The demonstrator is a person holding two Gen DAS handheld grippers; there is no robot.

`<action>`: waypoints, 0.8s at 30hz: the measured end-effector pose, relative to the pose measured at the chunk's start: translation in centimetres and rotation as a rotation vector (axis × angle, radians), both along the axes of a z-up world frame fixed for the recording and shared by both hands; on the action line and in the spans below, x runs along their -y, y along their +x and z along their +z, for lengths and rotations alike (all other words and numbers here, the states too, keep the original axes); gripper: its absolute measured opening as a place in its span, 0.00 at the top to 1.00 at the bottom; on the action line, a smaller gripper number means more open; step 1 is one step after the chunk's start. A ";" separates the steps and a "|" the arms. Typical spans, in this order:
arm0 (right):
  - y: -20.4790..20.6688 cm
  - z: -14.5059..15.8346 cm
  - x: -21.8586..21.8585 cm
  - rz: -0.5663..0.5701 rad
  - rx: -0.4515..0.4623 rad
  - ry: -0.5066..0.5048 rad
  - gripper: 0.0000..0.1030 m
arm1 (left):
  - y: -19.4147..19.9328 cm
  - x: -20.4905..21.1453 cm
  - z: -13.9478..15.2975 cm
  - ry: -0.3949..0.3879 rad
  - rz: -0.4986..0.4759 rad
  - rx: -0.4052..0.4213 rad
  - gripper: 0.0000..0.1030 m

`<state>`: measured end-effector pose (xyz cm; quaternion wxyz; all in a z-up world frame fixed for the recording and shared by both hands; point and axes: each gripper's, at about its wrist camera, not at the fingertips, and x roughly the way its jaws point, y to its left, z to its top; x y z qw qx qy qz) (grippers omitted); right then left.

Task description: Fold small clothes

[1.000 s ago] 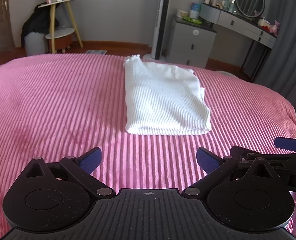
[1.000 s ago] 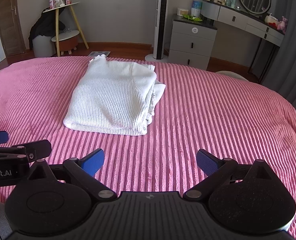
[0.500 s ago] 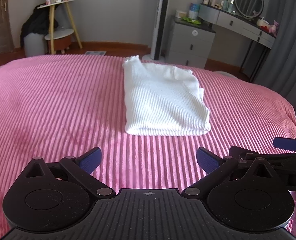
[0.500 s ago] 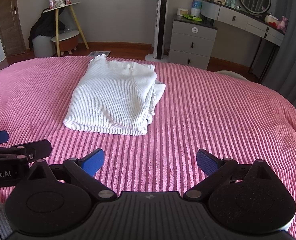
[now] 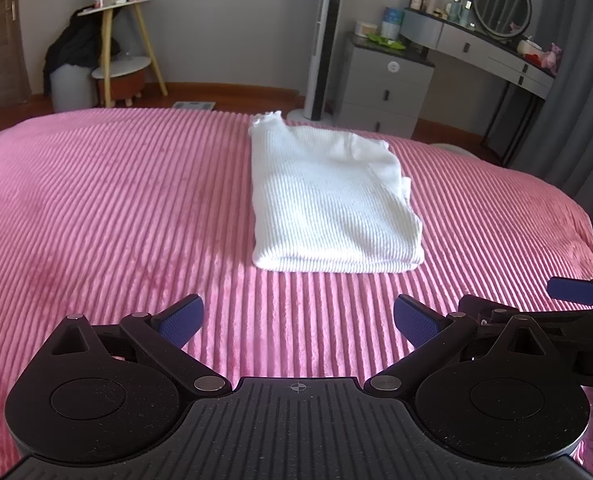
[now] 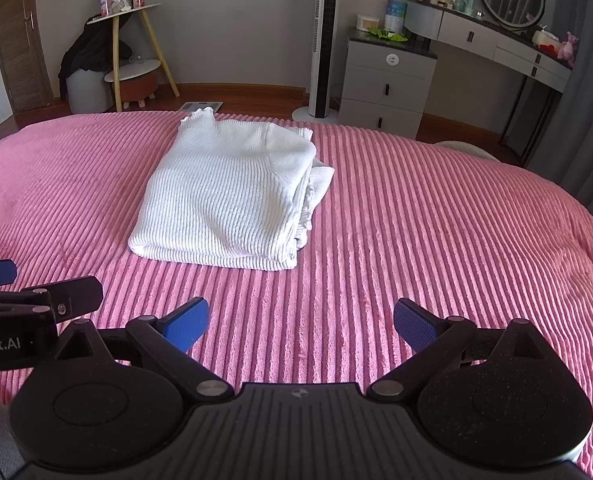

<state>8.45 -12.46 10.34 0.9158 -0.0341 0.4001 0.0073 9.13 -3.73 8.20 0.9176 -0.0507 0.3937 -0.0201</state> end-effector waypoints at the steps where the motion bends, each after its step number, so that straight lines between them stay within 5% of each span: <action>1: 0.0 0.0 0.0 0.000 0.001 0.001 0.04 | 0.0 0.0 0.0 -0.002 0.000 -0.001 0.00; 24: 0.2 0.0 -0.1 -0.002 0.001 -0.001 0.04 | 0.0 -0.3 -0.2 0.025 -0.010 0.001 0.00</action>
